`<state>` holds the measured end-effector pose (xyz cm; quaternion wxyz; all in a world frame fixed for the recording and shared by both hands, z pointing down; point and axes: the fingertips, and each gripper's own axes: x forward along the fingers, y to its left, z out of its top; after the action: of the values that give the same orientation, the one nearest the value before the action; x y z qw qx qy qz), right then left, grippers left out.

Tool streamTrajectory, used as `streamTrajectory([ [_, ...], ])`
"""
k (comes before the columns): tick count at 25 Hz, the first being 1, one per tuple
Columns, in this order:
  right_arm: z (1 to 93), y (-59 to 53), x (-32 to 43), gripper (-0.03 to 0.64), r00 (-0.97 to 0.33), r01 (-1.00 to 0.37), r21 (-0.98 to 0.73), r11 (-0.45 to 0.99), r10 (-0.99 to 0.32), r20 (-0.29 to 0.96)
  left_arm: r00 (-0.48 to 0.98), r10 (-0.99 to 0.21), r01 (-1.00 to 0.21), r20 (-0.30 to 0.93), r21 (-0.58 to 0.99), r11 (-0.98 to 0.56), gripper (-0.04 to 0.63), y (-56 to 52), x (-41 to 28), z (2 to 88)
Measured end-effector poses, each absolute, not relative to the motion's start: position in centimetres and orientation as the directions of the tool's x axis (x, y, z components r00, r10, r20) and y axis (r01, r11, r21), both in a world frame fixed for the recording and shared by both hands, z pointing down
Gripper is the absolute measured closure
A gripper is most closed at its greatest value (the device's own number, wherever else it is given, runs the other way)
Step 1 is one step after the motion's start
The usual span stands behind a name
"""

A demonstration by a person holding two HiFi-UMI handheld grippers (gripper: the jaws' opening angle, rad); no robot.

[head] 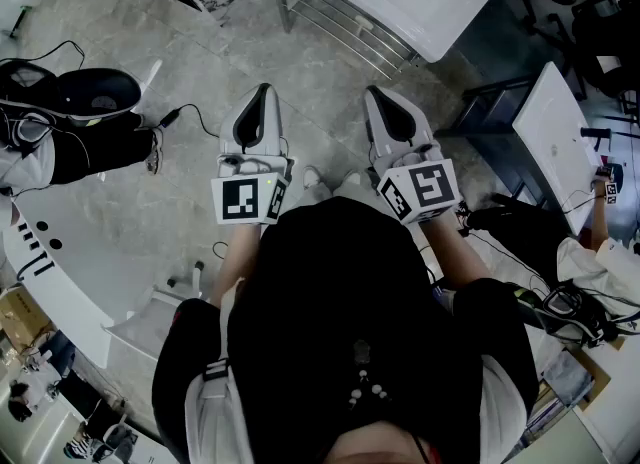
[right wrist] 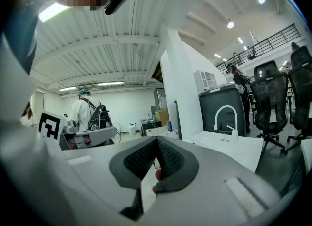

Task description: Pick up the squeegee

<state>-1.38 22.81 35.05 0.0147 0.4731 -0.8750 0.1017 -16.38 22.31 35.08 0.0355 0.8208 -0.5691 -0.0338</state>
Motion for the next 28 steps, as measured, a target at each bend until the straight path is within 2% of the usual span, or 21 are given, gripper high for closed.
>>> streamTrajectory([
  [6, 35.2, 24.2, 2.4, 0.616, -0.516, -0.853, -0.178, 0.491, -0.844, 0.144, 0.406, -0.914, -0.91, -0.029, 0.087, -0.406, 0.594, 23.8, -12.2, 34.4],
  [14, 35.4, 25.8, 4.8, 0.615, -0.497, -0.862, -0.185, 0.472, -0.857, 0.133, 0.416, -0.909, -0.905, -0.024, 0.088, -0.416, 0.594, 25.4, -10.2, 34.4],
  [28, 34.5, 26.1, 0.7, 0.615, -0.544, -0.831, -0.185, 0.525, -0.836, 0.069, 0.385, -0.921, -0.919, -0.052, 0.075, -0.388, 0.594, 26.1, -13.0, 33.9],
])
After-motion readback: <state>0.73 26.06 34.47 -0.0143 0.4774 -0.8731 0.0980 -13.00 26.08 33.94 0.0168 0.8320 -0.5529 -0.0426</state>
